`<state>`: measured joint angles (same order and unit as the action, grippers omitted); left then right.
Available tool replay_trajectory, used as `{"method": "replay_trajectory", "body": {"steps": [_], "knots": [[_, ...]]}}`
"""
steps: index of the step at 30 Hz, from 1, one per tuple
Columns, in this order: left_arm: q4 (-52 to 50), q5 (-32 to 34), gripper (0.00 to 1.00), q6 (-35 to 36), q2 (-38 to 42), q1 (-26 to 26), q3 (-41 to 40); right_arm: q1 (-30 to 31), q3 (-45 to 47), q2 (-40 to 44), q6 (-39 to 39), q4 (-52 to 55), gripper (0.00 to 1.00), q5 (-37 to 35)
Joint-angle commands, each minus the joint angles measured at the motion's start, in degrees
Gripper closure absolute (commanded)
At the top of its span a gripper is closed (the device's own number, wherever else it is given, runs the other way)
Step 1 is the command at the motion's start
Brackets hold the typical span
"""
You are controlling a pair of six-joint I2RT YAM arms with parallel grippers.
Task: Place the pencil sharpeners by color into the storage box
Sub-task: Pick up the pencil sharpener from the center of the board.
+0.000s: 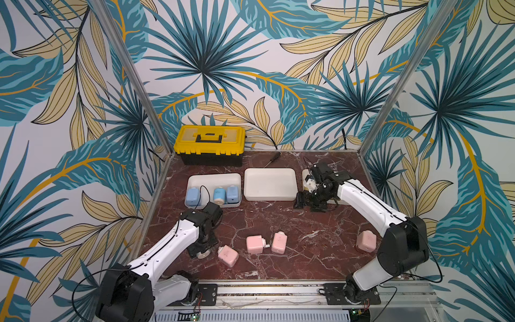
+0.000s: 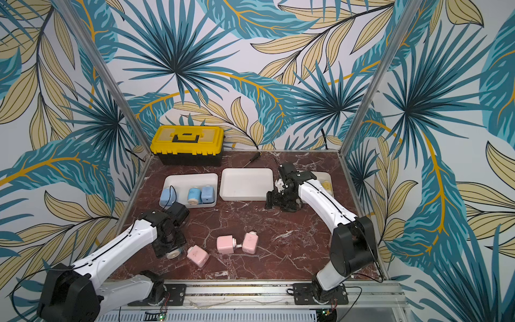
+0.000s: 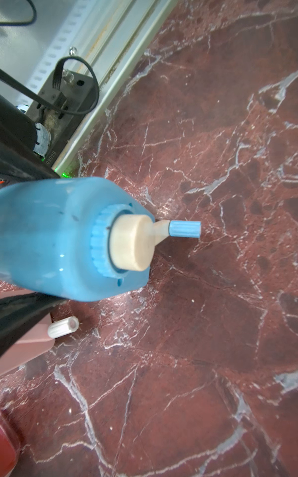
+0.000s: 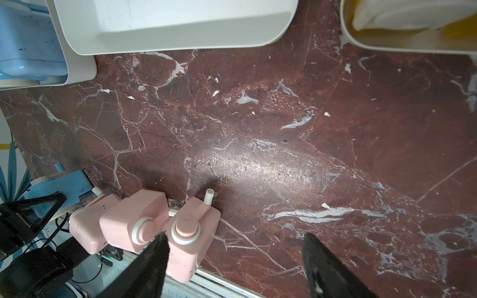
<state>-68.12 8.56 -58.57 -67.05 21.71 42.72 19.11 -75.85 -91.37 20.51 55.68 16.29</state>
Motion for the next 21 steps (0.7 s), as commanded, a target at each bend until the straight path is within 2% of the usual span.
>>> {"method": "replay_trajectory", "body": {"steps": [1, 13, 21], "knots": [[2.8, -0.8, 0.36, 0.8, -1.2, -0.5, -0.8, 0.2, -0.8, -1.5, -0.7, 1.6, 0.18, -0.8], [6.2, -2.4, 0.47, 4.5, -8.3, -0.8, 2.1, 0.2, -2.7, -3.2, -0.6, 3.0, 0.18, -1.5], [9.8, -3.0, 0.49, 8.9, -14.9, -0.9, 6.9, 0.2, -3.8, -3.9, -0.5, 3.9, 0.18, -2.0]]}}
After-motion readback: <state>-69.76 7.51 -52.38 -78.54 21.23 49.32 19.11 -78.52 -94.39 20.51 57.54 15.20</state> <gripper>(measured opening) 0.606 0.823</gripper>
